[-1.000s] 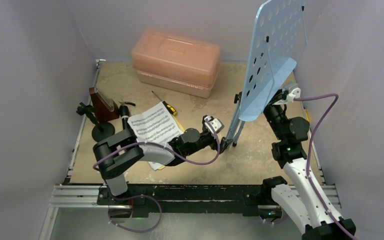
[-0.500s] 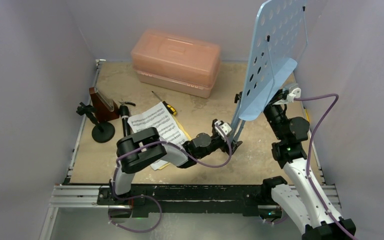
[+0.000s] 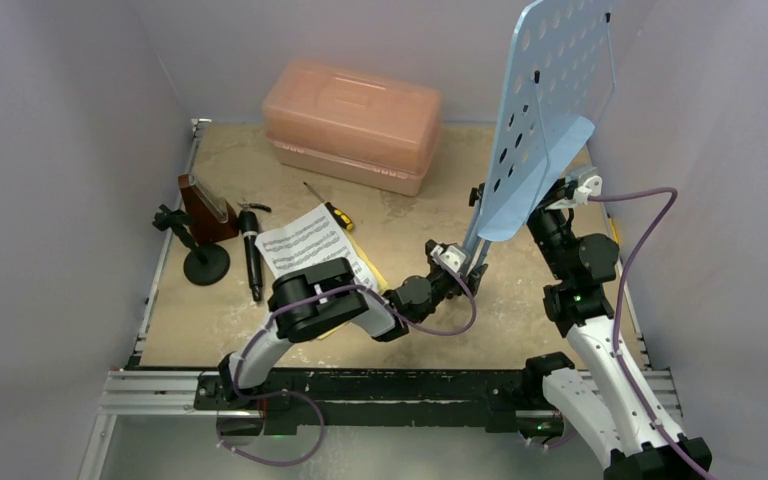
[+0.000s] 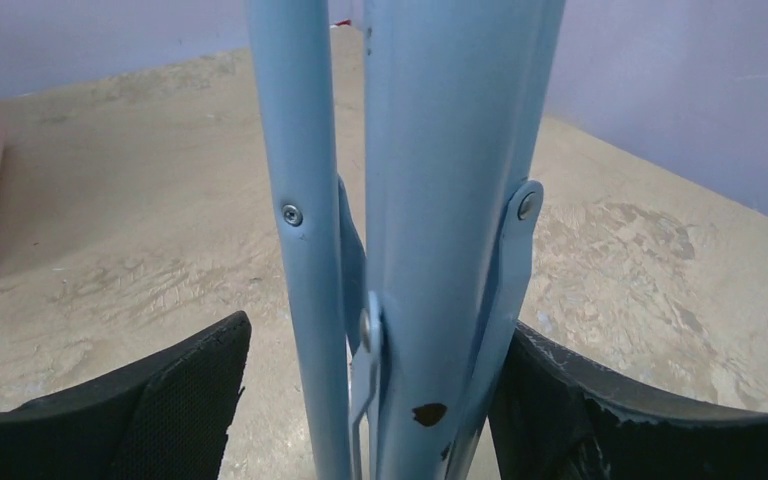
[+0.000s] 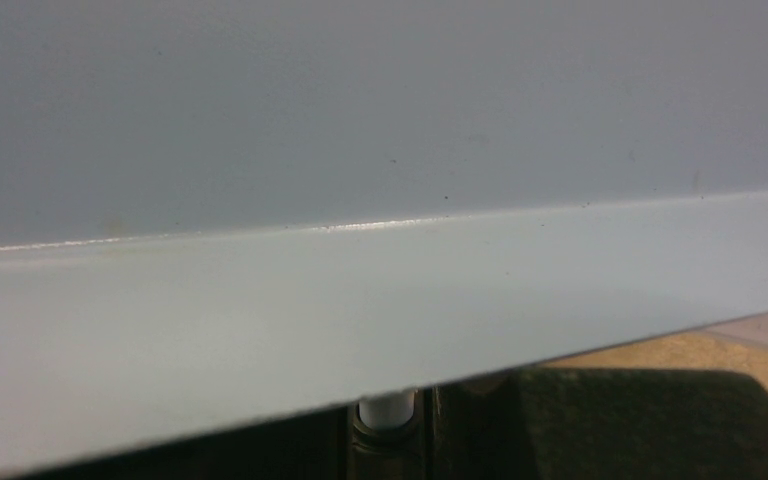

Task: Pack up the instrument practice props
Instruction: Place the music stand at the center of the board.

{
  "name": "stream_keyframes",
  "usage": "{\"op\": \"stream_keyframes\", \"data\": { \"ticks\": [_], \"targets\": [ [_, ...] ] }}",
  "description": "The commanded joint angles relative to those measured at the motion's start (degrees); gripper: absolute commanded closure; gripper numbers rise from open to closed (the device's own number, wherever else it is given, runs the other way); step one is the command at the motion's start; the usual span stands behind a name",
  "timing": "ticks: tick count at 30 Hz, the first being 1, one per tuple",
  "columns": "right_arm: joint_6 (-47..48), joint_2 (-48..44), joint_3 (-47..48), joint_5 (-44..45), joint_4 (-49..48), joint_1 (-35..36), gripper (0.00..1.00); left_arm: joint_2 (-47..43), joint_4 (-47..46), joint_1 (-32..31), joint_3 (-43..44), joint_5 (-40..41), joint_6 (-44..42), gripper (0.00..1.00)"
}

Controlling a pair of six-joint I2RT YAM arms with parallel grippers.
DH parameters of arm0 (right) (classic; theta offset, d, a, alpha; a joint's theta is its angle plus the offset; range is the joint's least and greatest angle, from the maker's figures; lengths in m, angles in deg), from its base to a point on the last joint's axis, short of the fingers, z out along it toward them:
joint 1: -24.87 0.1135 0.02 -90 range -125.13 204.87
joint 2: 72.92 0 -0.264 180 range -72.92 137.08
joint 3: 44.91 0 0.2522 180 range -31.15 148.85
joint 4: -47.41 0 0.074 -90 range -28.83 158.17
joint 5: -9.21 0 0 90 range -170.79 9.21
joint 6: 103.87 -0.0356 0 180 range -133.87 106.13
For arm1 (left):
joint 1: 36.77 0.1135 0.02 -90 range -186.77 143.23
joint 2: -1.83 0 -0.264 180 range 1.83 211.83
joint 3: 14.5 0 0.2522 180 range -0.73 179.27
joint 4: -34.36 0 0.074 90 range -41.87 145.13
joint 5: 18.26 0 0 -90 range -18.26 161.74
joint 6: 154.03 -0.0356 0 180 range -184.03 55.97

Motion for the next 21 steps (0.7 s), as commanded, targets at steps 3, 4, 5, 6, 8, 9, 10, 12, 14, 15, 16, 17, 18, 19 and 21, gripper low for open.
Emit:
{"op": "stream_keyframes", "data": {
  "ticks": [3, 4, 5, 6, 8, 9, 10, 12, 14, 15, 16, 17, 18, 19, 21],
  "targets": [
    [-1.9, -0.9, 1.3, -0.2, -8.0, 0.3, 1.0, 2.1, -5.6, -1.7, 3.0, 5.5, -1.9, 0.24],
    [-1.9, -0.7, 1.3, -0.2, -8.1, 0.3, 1.0, 2.3, -5.4, -1.9, 3.3, 6.0, -1.7, 0.25],
    [-1.9, -0.7, 1.3, -0.2, -8.2, 0.4, 1.0, 2.4, -5.3, -2.1, 3.4, 6.2, -1.7, 0.26],
    [-2.0, -0.6, 1.4, 0.0, -8.1, 0.3, 1.0, 2.4, -5.3, -2.3, 3.4, 6.2, -1.6, 0.28],
    [-1.9, -0.6, 1.6, 0.5, -7.6, 0.3, 1.0, 2.0, -5.4, -2.4, 2.9, 6.2, -1.6, 0.33],
    [-1.7, -0.6, 1.8, 0.8, -7.1, 0.3, 1.0, 1.6, -5.3, -2.5, 2.4, 6.1, -1.6, 0.35],
    [-1.5, -0.4, 2.1, 1.2, -6.5, 0.3, 1.0, 1.0, -5.4, -2.6, 2.0, 6.0, -1.2, 0.4],
    [-1.3, -0.2, 2.7, 2.4, -5.5, 0.3, 1.0, -0.3, -5.5, -2.7, 0.6, 5.2, -0.4, 0.43],
    [-1.3, 0.2, 3.2, 3.6, -4.6, 0.3, 1.0, -2.0, -5.3, -2.8, -0.6, 4.5, 0.2, 0.48],
    [-1.4, 0.4, 3.5, 4.2, -4.2, 0.3, 1.0, -2.8, -5.3, -2.9, -1.2, 4.2, 0.4, 0.5],
    [-1.5, 0.7, 4.0, 4.9, -3.8, 0.3, 1.0, -3.7, -5.2, -3.0, -1.9, 3.8, 0.5, 0.52],
    [-1.6, 1.0, 4.6, 5.5, -3.1, 0.3, 1.0, -4.5, -5.0, -3.0, -2.5, 3.3, 0.8, 0.54],
    [-1.8, 1.3, 5.6, 6.5, -2.0, 0.3, 1.0, -5.6, -4.6, -3.1, -3.2, 2.8, 1.4, 0.55],
    [-1.7, 1.9, 6.1, 7.0, -1.3, 0.3, 1.0, -6.6, -4.2, -3.0, -3.8, 2.1, 2.1, 0.56],
    [-1.8, 3.6, 8.5, 8.1, 1.6, 0.3, 1.0, -8.7, -3.0, -3.2, -5.0, 0.5, 4.1, 0.59]
  ]
}}
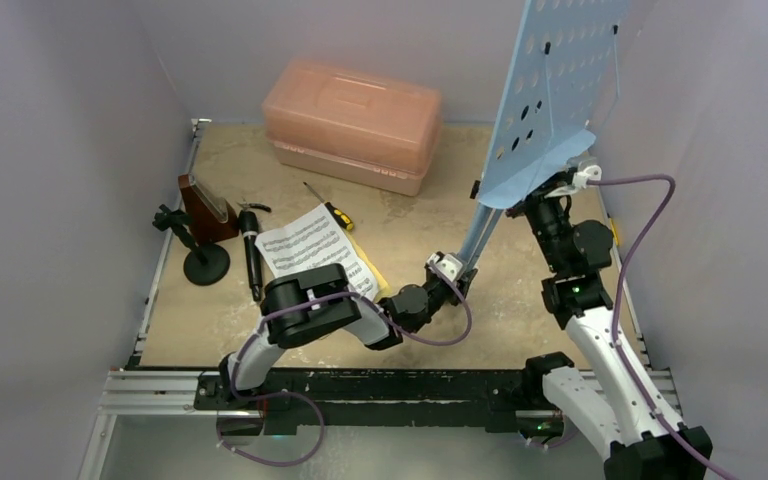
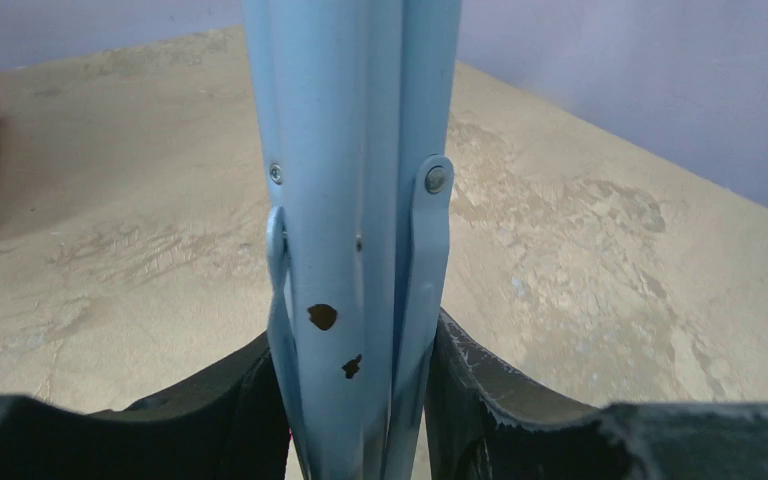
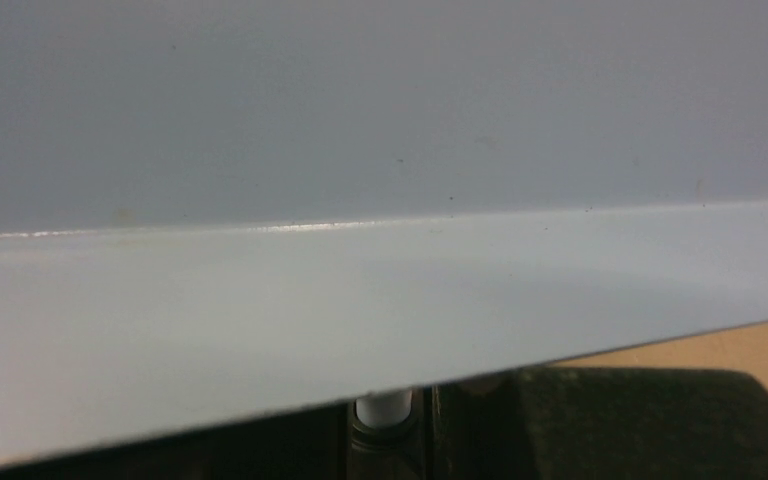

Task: Pack up the instrument practice props
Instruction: Place the music stand at the center of the board.

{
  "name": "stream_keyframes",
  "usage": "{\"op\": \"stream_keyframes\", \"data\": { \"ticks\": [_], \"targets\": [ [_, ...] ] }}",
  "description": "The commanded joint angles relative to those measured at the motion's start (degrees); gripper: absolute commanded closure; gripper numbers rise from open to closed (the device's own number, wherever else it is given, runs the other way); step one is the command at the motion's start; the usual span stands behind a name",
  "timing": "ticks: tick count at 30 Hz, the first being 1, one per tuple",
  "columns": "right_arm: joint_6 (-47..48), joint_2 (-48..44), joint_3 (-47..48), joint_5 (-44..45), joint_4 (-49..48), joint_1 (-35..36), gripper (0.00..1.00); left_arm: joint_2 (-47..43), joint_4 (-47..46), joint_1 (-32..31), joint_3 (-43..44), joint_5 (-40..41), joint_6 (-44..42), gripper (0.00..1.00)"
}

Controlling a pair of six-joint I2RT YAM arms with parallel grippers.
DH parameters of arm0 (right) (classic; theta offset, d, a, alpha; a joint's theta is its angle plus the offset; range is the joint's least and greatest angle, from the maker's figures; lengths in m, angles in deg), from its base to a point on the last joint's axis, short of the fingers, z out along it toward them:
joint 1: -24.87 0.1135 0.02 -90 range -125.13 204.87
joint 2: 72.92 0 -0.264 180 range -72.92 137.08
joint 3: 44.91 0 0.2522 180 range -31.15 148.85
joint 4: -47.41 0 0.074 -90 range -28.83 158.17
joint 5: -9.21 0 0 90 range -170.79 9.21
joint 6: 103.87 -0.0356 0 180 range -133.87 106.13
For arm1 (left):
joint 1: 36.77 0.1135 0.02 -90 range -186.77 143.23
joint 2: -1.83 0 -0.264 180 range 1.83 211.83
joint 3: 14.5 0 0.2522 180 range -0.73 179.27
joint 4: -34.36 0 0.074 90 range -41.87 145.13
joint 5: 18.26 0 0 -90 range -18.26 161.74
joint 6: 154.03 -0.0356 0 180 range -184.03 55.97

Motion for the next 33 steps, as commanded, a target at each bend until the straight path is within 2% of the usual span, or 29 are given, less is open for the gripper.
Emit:
{"op": "stream_keyframes", "data": {
  "ticks": [1, 16, 33],
  "targets": [
    [-0.7, 2.2, 8.2, 3.5, 0.6, 0.3, 1.0, -7.8, -1.3, -0.5, -2.4, -4.1, 5.2, 0.6],
    [-6.0, 9.7, 8.9, 9.5, 5.8, 0.3, 1.0, -19.2, 14.6, -1.9, -5.4, -14.3, 15.7, 0.76],
    [-7.9, 19.0, 1.7, 20.0, 4.2, 0.3, 1.0, -21.0, 27.6, -1.9, -3.0, -18.4, 20.3, 0.77]
  ]
}}
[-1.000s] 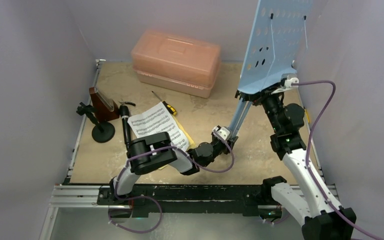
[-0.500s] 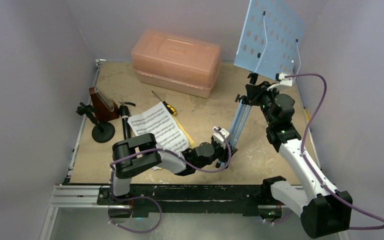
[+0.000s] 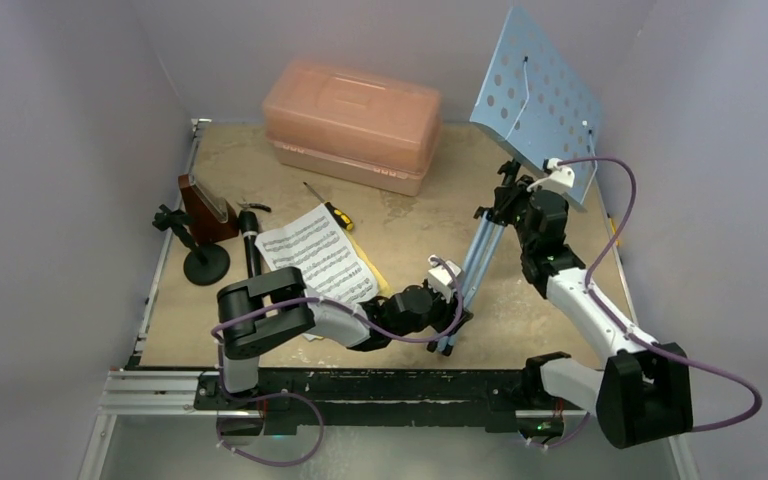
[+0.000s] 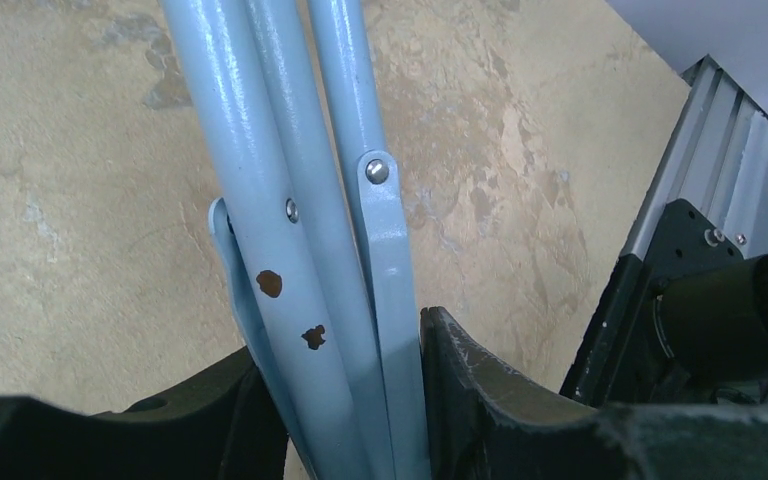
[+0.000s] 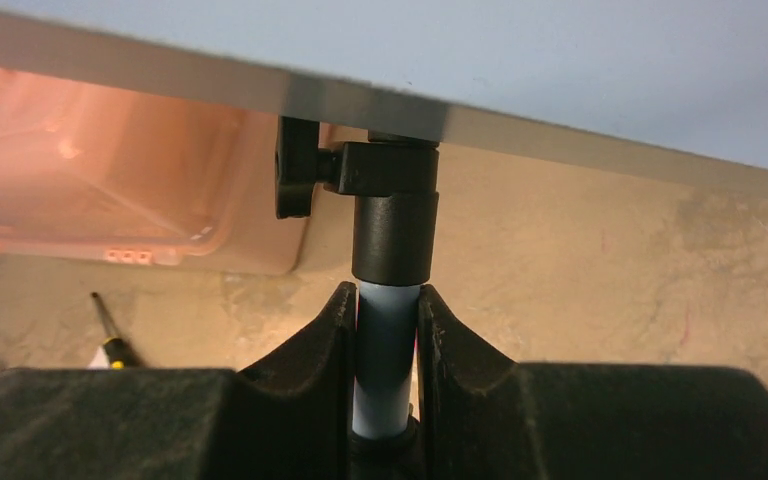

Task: Pack up the instrument practice props
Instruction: Place the music stand at the center of the board.

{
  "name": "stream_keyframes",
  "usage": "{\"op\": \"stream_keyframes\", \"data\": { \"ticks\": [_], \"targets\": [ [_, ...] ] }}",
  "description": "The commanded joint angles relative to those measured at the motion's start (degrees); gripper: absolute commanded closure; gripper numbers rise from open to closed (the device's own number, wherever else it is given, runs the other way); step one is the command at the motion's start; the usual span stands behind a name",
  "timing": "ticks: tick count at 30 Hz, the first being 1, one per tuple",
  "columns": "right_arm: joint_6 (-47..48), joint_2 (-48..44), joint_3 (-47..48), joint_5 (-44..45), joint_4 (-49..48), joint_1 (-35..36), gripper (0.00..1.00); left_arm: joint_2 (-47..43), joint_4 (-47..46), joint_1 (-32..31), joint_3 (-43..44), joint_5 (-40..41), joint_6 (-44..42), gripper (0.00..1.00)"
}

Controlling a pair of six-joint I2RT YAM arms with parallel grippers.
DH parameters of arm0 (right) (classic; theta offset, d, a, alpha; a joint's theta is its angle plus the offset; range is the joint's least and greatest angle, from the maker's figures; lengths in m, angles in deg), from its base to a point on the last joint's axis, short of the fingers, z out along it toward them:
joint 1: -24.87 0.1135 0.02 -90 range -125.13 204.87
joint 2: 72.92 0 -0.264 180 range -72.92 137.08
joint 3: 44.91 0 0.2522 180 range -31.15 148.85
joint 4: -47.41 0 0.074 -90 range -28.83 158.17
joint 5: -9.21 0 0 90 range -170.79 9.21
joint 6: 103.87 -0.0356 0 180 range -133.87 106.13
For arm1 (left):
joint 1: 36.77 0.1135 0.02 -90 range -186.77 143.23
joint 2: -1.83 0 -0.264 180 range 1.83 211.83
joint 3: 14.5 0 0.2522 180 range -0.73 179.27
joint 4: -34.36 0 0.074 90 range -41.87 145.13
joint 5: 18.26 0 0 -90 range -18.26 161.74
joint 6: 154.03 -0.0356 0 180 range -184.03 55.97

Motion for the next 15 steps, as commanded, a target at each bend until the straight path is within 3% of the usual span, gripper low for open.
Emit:
{"op": "stream_keyframes", "data": {
  "ticks": [1, 15],
  "targets": [
    [1.8, 1.1, 0.4, 0.9, -9.2, 1.0, 1.0, -4.7, -5.0, -0.3, 3.9, -1.8, -2.6, 0.77],
    [3.1, 13.2, 0.9, 2.5, -13.3, 0.4, 1.0, -3.0, -1.8, 0.5, 5.3, -0.4, -1.8, 0.77]
  ]
}}
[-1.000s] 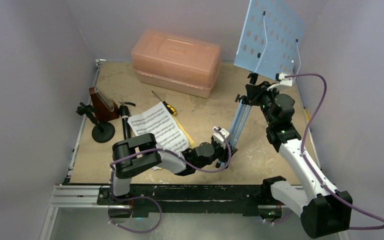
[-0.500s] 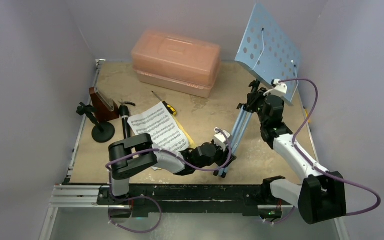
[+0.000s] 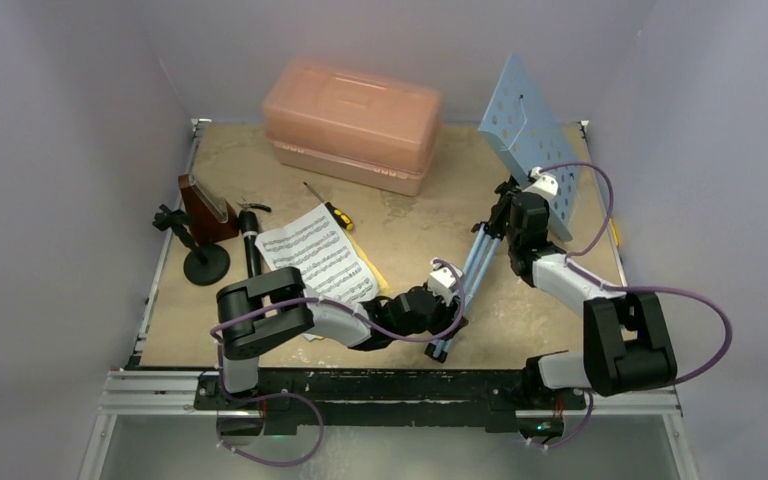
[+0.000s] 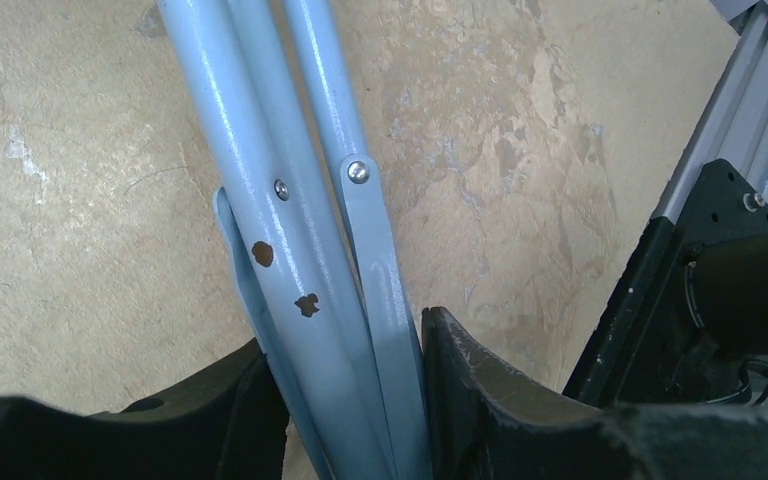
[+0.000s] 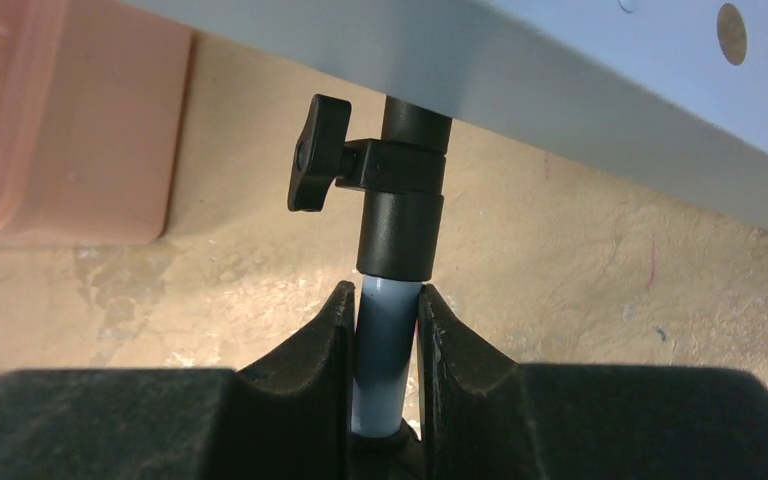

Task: Pack up the instrument practice props
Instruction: Place the music stand at the center of the board.

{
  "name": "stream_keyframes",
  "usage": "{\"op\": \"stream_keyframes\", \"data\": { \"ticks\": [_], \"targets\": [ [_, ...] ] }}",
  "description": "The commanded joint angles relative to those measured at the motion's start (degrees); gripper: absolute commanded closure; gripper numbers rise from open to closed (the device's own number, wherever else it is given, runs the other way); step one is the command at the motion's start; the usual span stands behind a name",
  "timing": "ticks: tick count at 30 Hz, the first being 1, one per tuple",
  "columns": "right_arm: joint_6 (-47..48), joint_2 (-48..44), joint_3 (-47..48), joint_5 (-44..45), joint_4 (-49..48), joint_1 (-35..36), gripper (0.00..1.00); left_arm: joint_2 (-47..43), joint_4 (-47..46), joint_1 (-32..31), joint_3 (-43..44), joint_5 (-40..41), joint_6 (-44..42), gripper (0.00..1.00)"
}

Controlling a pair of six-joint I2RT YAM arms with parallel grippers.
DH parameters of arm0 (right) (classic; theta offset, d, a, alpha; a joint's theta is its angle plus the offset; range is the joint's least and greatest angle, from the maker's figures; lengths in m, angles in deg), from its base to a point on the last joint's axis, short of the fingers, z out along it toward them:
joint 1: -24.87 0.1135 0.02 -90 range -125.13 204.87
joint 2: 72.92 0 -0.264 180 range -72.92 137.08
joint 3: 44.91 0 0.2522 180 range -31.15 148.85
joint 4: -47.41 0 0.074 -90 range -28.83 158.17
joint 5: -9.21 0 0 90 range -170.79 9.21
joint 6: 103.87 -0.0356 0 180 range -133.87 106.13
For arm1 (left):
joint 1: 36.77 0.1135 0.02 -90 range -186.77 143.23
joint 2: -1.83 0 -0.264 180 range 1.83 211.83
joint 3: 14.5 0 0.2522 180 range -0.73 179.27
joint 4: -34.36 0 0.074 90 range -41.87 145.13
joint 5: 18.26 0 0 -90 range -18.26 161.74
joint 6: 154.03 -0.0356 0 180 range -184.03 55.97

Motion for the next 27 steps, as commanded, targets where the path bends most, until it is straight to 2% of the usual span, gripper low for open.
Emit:
{"op": "stream_keyframes", "data": {
  "ticks": [1, 9, 14, 17, 25, 27],
  "targets": [
    [3.5, 0.9, 3.0, -1.3, -10.3, 0.9, 1.0, -2.4, -9.5, 0.8, 4.4, 0.2, -3.5, 0.77],
    [6.0, 6.5, 5.1, 1.2, -10.8, 0.6, 1.0, -0.1, -10.3, 1.9, 5.4, -1.7, -1.7, 0.74],
    [7.6, 9.0, 5.7, 1.5, -10.2, 0.4, 1.0, -0.5, -10.5, 2.0, 5.2, -1.6, -1.6, 0.66],
    [8.1, 10.1, 6.3, 0.5, -9.2, 0.3, 1.0, -1.4, -11.0, 2.1, 4.0, -0.5, -1.6, 0.57],
    [8.8, 11.2, 7.8, 0.8, -5.8, 0.3, 1.0, -6.7, -10.5, 2.2, -0.3, 2.9, -2.4, 0.19],
    [8.8, 11.3, 8.0, 0.9, -5.2, 0.3, 1.0, -9.2, -9.1, 2.3, -1.4, 4.2, -2.9, 0.12]
  ]
}}
